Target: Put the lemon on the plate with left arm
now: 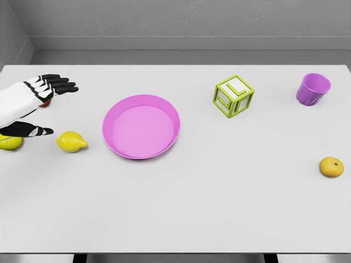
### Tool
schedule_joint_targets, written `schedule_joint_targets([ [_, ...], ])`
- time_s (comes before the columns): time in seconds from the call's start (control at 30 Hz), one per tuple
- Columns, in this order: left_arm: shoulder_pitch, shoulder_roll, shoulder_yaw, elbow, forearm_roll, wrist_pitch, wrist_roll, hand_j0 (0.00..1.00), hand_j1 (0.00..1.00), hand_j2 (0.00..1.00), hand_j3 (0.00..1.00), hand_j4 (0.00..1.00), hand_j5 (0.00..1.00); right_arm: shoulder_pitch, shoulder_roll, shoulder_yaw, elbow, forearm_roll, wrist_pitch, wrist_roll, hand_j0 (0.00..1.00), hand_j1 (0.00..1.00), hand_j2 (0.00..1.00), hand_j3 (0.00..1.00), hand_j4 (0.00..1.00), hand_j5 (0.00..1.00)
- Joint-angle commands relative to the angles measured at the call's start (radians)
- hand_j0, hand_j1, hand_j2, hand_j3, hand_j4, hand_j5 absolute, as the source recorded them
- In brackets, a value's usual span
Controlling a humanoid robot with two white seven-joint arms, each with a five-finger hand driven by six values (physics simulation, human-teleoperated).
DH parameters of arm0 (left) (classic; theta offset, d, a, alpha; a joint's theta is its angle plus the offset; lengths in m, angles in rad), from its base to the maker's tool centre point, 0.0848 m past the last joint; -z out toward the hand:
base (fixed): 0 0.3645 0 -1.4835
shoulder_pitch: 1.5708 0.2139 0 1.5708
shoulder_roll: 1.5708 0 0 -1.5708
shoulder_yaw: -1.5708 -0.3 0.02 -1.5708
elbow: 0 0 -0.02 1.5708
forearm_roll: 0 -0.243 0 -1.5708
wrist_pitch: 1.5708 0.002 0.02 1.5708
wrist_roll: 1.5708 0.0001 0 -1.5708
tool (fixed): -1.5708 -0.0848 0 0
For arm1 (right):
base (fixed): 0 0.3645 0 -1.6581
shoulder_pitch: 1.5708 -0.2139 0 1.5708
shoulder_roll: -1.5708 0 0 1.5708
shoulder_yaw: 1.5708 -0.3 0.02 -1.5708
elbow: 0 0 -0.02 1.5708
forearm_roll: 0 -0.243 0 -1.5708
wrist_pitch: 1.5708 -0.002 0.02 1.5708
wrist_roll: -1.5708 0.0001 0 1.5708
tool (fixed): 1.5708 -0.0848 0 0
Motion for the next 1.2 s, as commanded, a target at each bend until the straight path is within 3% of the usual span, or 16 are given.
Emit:
schedule_joint_targets([
  [0.0,0.0,0.0,0.0,-0.001,0.006,0.0,0.0,1.0,1.0,1.0,1.0,1.0,1.0,0.0,0.0,0.0,0.0,0.0,0.002,-0.002,1.0,1.0,1.0,1.0,1.0,1.0],
  [0.1,0.029,0.0,0.003,-0.001,0.001,0.0,-0.005,1.0,1.0,1.0,1.0,1.0,1.0,0.002,0.0,0.0,0.0,0.0,-0.001,-0.002,1.0,1.0,1.0,1.0,1.0,1.0],
  [0.23,0.069,-0.029,0.006,0.003,-0.017,0.0,-0.083,1.0,1.0,1.0,1.0,1.0,1.0,0.002,0.0,-0.001,0.0,0.0,-0.001,-0.002,1.0,1.0,1.0,1.0,1.0,1.0],
  [0.53,0.086,-0.063,-0.009,0.049,-0.106,0.0,-0.085,1.0,1.0,1.0,1.0,1.0,1.0,0.002,0.0,-0.001,0.0,0.0,-0.001,-0.002,1.0,1.0,1.0,1.0,1.0,1.0],
  [0.73,0.066,-0.115,-0.056,0.06,-0.206,0.0,-0.085,1.0,1.0,1.0,1.0,1.0,1.0,0.002,0.0,-0.001,0.0,0.0,-0.001,-0.002,1.0,1.0,1.0,1.0,1.0,1.0],
  [0.8,0.026,-0.14,-0.089,0.077,-0.246,0.0,-0.085,1.0,1.0,1.0,1.0,1.0,1.0,0.0,0.0,-0.001,0.0,0.0,-0.001,-0.002,1.0,1.0,1.0,1.0,1.0,1.0],
  [0.87,-0.057,-0.157,-0.13,0.183,-0.252,0.0,-0.085,1.0,1.0,1.0,1.0,1.0,1.0,0.002,0.0,-0.001,0.0,0.0,-0.001,-0.002,1.0,1.0,1.0,1.0,1.0,1.0],
  [0.97,-0.074,-0.177,-0.129,0.23,-0.247,0.0,-0.152,1.0,1.0,1.0,1.0,1.0,1.0,0.002,0.0,-0.001,0.001,0.0,-0.001,-0.002,1.0,1.0,1.0,1.0,1.0,1.0],
  [1.17,-0.072,-0.177,-0.129,0.232,-0.25,0.0,-0.157,1.0,1.0,1.0,1.0,1.0,1.0,0.0,0.0,0.0,0.0,0.0,-0.001,-0.002,1.0,1.0,1.0,1.0,1.0,1.0],
])
